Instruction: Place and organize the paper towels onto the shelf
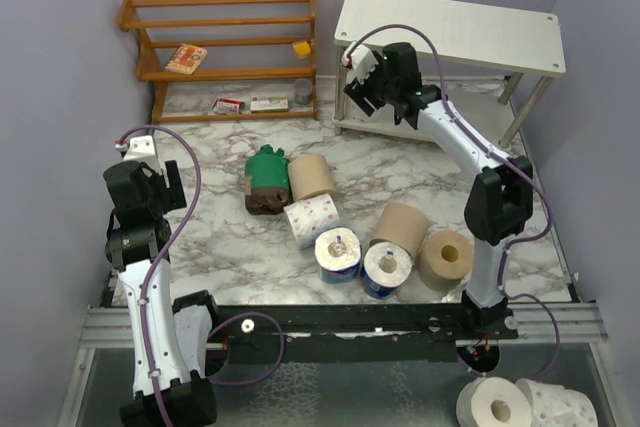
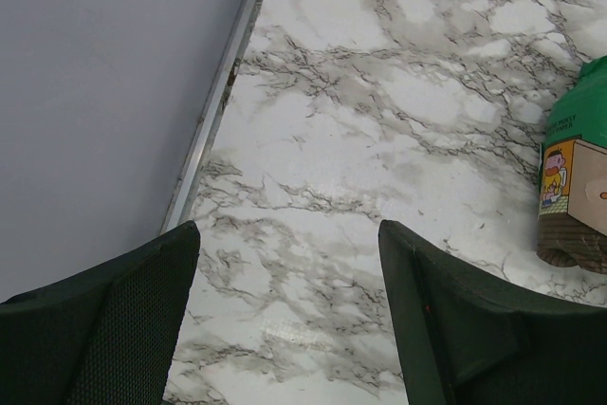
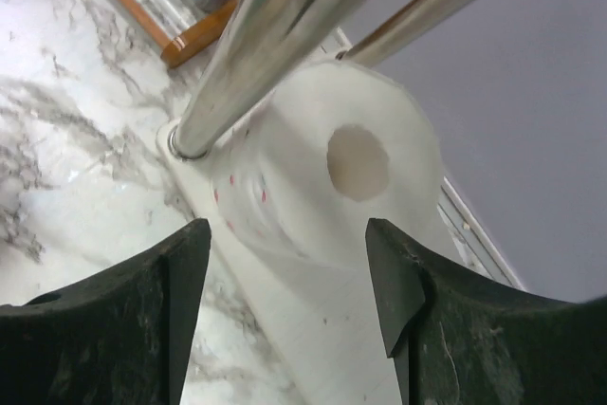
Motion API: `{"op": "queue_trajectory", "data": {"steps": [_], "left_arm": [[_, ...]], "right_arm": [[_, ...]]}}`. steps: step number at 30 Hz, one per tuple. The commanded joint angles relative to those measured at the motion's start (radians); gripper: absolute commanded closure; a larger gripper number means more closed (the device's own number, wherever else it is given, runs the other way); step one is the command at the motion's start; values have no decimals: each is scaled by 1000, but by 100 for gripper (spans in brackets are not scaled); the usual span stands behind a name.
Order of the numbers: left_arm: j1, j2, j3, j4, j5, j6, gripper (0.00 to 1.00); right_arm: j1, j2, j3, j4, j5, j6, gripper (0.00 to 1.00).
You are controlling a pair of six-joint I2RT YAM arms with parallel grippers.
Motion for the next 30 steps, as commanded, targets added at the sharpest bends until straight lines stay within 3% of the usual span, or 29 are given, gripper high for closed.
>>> {"op": "queue_trajectory", "data": {"steps": [1,4,10,14,18,23,30], "left_arm": [[8,-32,-11,18,23,4,21],[8,-28,-10,18,21,5,21],[8,-27,-8,17,16,5,21],[8,-14,-8,18,15,5,21],[8,-3,-7,18,13,4,21],[19,-4,-7,18,10,4,21],[29,-1,-7,18,10,4,21]], "right_arm": [[14,-170,-7,-27,-35,21,32],[27,-246,-48,-144,-109,0,32],[90,-400,-199,-566,-331,-175,32],[270,-521,-361,-733,-390,-222,31],[435,-594,-478,-756,-395,-156,32],[525,-651,-557,-694,-383,-65,32],[614,-612,-560,-692,-363,-35,33]]}}
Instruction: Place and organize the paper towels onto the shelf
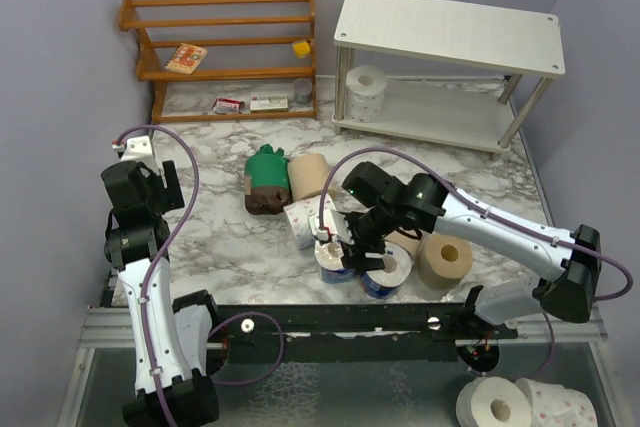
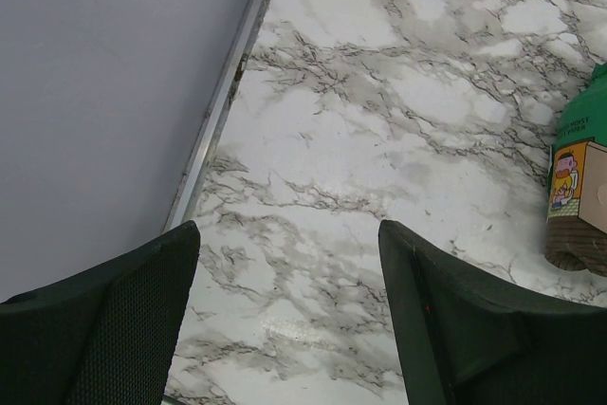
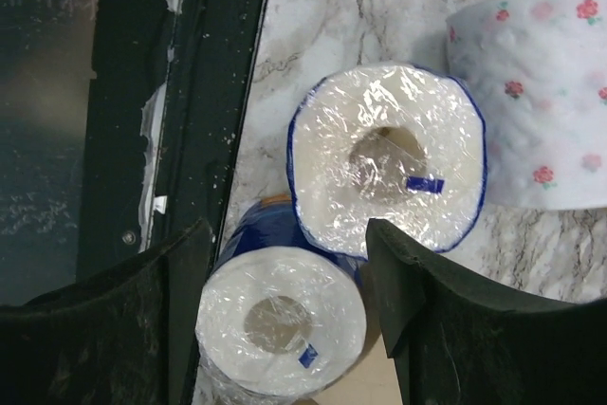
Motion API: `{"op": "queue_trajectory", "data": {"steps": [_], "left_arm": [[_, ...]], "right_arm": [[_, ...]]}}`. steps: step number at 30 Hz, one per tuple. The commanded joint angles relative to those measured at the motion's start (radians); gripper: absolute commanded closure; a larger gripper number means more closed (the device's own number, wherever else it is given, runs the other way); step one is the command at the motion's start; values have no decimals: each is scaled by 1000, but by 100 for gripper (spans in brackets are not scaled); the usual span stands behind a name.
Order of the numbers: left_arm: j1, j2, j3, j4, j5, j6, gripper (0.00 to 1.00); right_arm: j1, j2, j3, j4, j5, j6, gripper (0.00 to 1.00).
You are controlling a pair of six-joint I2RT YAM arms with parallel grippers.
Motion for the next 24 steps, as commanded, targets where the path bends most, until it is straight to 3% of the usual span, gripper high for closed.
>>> {"op": "queue_trajectory", "data": {"steps": [1,24], "left_arm": [[10,0,-4,18,8,3,21],[14,0,-3,18,17,5,21]], "right_arm": [[43,19,3,14,-10,35,33],[82,125,-73,161,60,18,33]]}}
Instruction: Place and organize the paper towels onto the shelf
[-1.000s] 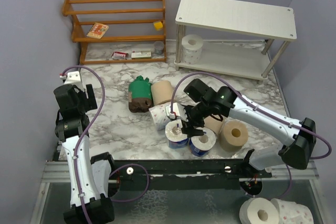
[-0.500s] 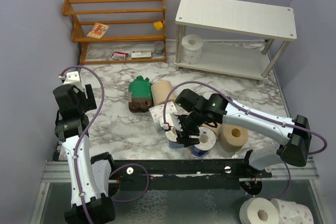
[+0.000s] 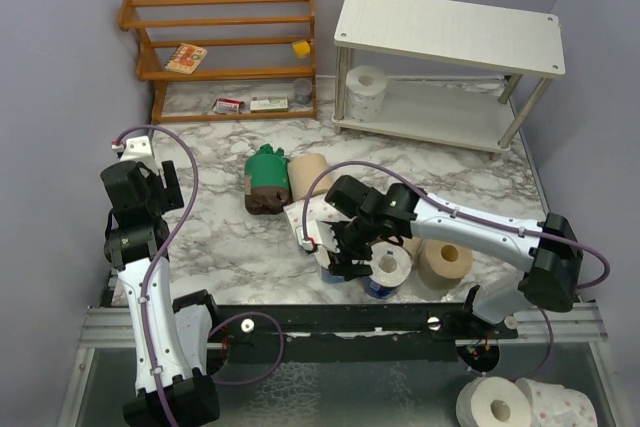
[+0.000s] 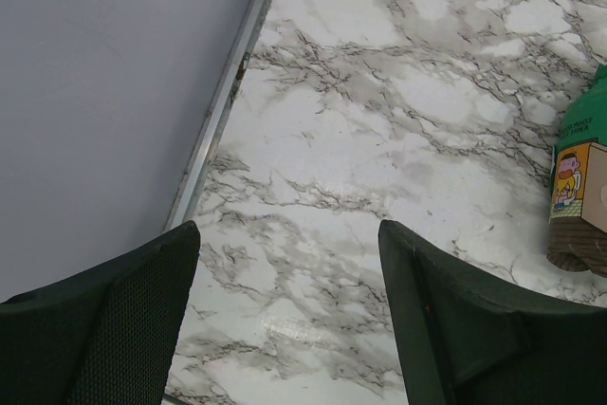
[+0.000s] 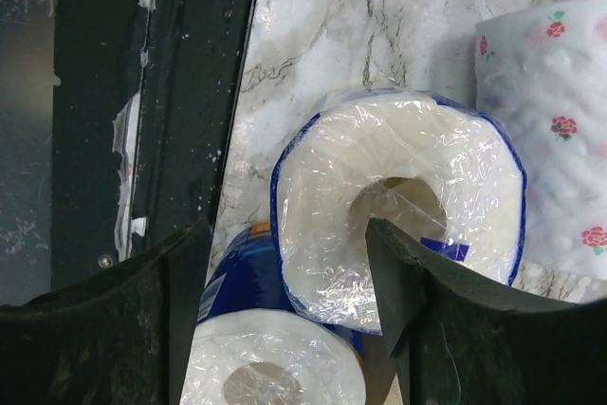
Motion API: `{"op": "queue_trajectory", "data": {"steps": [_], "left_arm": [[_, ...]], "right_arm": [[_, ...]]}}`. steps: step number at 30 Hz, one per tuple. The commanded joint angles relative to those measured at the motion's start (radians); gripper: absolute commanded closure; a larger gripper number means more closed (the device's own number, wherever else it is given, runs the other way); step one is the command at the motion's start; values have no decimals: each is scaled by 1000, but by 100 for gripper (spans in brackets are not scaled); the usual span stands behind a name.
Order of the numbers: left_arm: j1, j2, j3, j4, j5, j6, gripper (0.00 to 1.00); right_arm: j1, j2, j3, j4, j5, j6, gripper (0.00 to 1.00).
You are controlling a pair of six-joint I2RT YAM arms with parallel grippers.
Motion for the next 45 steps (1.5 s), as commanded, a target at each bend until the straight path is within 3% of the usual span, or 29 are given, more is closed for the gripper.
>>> {"op": "queue_trajectory", "data": {"steps": [1,10,12,17,20,21,30,37,40,45], "left_arm": [[7,-2,-3,17,16,5,21],[7,-1,-4,18,15,5,21],[7,0,-5,17,16,5,21],[7,1,-5,19,15,5,21],[7,0,-5,18,13,5,21],[7,-1,-5,18,13,5,21],[7,-2,-5,18,12,5,21],[7,0,-5,17,12,5,21],[7,4,-4,18,11,4,21],[6,0,-4,17,11,3,21]], "right_arm": [[7,24,-15,47,25,-4,33],[6,23,-61,81,41,-5,33],[7,23,-69,90,45,-5,37],[8,31,-75,89,53,-6,61],[7,32,-90,98,63,-7,92],[7,34,-96,102,67,-6,99],[9,-5,-124,117,130,-9,99],[1,-175,15,-24,291,-76,99],[-44,-188,95,-82,319,-89,99],[-186,-244,85,-18,380,-162,99]]}}
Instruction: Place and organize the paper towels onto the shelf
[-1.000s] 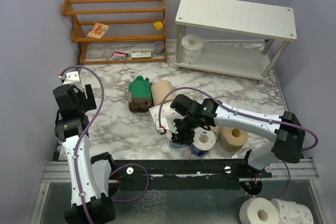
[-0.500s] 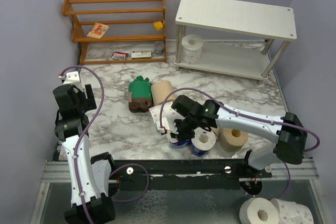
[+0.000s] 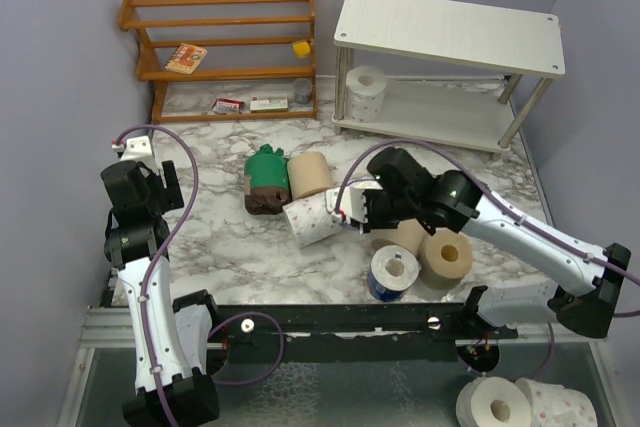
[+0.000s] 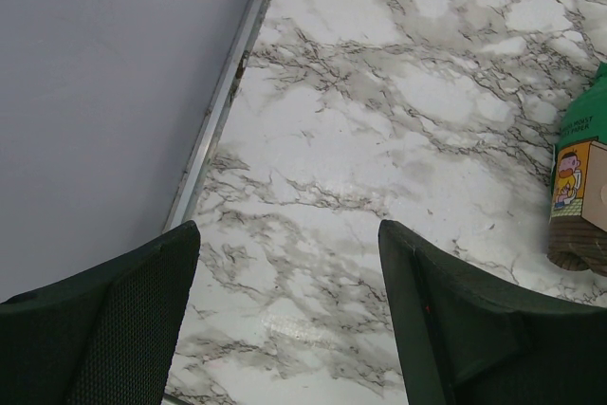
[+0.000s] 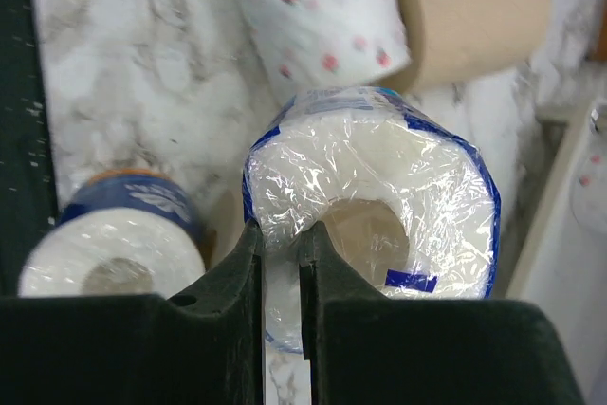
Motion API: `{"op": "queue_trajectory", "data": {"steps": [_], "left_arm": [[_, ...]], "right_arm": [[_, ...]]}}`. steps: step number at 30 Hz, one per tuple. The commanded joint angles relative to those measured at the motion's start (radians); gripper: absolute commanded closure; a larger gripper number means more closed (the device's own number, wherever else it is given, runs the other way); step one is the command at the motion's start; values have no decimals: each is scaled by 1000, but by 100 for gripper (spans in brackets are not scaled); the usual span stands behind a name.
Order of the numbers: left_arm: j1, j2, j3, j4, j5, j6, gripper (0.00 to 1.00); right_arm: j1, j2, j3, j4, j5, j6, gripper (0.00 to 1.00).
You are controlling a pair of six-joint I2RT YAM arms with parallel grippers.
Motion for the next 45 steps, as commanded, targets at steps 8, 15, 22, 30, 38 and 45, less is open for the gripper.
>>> {"op": "queue_trajectory", "data": {"steps": [8,15,22,30,38,45], "left_arm": [[7,-21,-3,16,8,2,21],[7,-43,-3,16,12,3,21],[7,-57,-4,17,19,6,21],[7,-52,-6,18,27,8,22],[7,-43,-6,17,31,9,22],[7,-37,-6,18,31,9,22]], "right_arm": [[-483,54,30,313,55,-124,99],[-546,235,134,461,76,-129,99],[-603,399,270,499,72,-146,99],[-673,535,408,464,51,-154,99],[-701,597,443,462,34,-142,99],[-710,620,453,476,30,-138,98]]}}
